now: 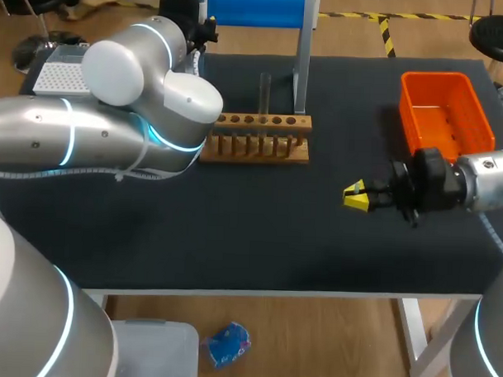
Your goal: Invert the test tube, pick up the pipette, mount the tip to pipette, aspirate from beaker and dispense into the tube, eject the tip, return the pipette, and cap with the stopper.
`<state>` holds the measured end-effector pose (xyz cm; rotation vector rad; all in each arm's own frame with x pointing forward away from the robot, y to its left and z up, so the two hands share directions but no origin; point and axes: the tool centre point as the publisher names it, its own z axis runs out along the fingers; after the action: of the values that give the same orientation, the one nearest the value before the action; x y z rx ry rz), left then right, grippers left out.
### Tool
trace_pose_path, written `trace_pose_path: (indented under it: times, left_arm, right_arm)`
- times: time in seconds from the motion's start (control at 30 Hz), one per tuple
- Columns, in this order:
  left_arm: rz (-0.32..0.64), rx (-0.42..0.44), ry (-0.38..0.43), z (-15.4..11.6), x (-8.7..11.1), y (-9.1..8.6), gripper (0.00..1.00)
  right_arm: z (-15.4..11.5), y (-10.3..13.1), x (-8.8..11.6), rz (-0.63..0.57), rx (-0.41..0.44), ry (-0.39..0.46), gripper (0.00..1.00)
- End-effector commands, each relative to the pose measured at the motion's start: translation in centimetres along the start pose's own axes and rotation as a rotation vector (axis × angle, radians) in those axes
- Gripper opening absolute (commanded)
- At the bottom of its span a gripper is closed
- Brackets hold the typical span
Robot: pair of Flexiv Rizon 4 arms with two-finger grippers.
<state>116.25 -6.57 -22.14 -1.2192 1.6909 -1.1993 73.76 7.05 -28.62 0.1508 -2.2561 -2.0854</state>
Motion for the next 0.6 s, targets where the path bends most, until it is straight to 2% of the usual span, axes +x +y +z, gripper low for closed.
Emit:
trace_pose_path:
  times: [0.03,0.27,0.6]
  left_arm:
    - [-0.002,0.003,-0.011,0.84,0.14,0.32,0.47]
    - [-0.008,-0.005,-0.032,1.14,0.15,0.45,0.42]
    - [-0.03,-0.014,-0.062,1.36,0.14,0.56,0.43]
  right_arm:
    - [-0.05,0.05,0.08,0.0,0.002,0.0,0.0]
    - [-0.05,0.05,0.08,0.0,0.002,0.0,0.0]
    - [-0.05,0.05,0.08,0.0,0.002,0.0,0.0]
